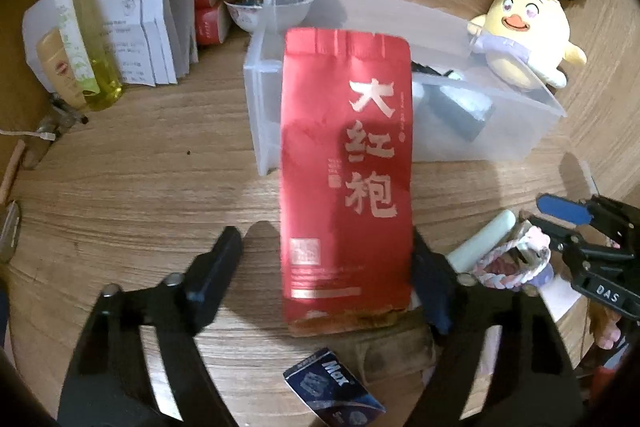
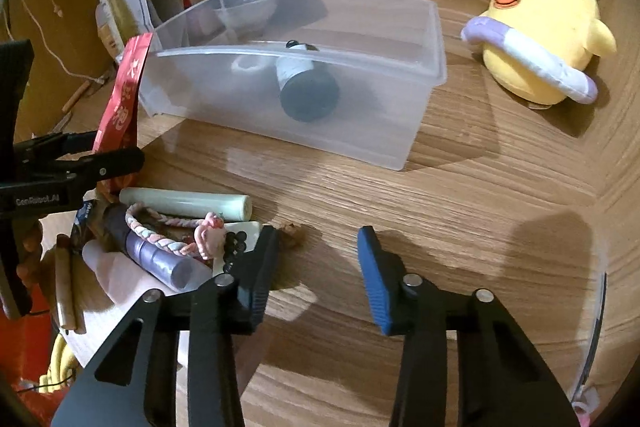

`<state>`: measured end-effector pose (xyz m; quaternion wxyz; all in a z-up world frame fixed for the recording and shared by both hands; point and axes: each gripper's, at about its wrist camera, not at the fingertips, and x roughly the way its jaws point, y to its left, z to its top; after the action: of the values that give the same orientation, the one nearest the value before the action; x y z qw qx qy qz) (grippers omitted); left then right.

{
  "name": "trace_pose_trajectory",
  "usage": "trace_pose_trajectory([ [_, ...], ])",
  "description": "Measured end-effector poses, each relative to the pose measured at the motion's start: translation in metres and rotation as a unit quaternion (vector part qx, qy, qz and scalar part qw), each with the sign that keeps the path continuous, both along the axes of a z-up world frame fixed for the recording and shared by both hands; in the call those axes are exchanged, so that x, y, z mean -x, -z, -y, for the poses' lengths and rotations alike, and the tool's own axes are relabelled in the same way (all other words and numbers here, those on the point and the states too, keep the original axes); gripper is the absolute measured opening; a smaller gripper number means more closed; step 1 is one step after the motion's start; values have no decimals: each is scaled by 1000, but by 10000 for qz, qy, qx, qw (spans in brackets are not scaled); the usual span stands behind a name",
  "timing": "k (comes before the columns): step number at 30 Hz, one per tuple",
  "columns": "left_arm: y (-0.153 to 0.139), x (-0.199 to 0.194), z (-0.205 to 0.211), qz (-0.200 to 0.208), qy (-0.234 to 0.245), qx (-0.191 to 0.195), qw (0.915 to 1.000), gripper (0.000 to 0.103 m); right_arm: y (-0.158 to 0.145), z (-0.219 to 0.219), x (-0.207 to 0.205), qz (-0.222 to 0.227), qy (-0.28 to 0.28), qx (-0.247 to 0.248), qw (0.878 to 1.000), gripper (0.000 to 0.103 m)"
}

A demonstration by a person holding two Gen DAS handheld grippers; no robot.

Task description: Organize objects

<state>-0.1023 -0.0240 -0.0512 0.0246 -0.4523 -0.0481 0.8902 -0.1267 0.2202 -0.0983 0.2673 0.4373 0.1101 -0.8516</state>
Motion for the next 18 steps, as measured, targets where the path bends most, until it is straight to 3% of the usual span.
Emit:
trace_pose_trajectory([
  [2, 2, 0, 0, -17, -8, -6, 10000, 66, 0, 3, 1, 1, -55, 9, 10000, 24],
  [3, 0, -1, -1, -82, -7, 39, 10000, 55, 0, 4, 1, -23, -65, -5, 10000, 23],
  [7, -6, -5, -1, -267, -36, 57, 9996, 55, 1, 6, 1, -124, -82, -47, 9999, 13],
  [18, -36, -16, 5, -676, -145, 87, 9976, 55, -14, -1, 1, -284, 75, 184, 9994, 13],
])
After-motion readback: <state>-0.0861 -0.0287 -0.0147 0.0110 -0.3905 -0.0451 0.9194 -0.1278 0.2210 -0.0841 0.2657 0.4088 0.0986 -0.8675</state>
